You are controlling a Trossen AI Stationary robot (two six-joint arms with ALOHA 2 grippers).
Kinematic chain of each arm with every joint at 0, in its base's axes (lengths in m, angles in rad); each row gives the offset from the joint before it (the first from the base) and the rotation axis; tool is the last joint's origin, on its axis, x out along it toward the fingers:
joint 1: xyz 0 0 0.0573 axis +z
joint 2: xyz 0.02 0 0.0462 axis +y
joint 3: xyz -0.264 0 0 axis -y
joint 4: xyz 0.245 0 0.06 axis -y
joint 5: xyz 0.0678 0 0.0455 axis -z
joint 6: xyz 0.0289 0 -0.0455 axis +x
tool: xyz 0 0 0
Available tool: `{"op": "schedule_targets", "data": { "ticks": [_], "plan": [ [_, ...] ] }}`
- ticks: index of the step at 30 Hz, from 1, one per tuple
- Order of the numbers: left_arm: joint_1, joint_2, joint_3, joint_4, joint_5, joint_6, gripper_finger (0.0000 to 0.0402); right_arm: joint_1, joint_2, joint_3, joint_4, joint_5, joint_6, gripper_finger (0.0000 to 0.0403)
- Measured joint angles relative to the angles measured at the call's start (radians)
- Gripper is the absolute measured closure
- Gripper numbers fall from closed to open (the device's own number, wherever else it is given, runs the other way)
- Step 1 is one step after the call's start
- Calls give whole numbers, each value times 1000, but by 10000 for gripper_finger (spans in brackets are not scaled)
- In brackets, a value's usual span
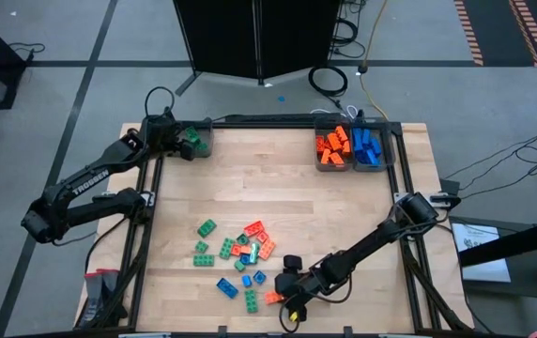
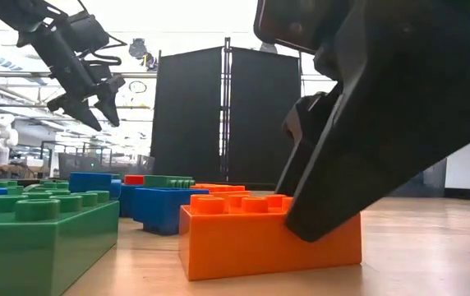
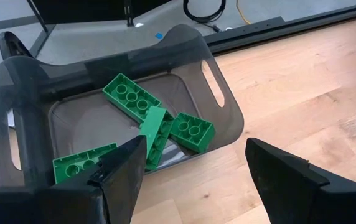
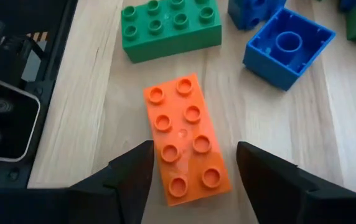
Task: Sort blocks
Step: Put the orange game piece into the middle black bin
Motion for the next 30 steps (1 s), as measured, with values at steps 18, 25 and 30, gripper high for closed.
{"op": "schedule_targets", "data": {
  "ticks": [18,25,30],
  "plan": [
    [0,0,0,0,0,-6,125,-23,-18,2,-80,-13,-27,289],
    [0,0,0,0,0,-6,125,-31,-108,-2,-251,47,-30,289],
    [0,0,0,0,0,-6,125,-65,-204,-2,-340,122,-38,289]
  ]
}}
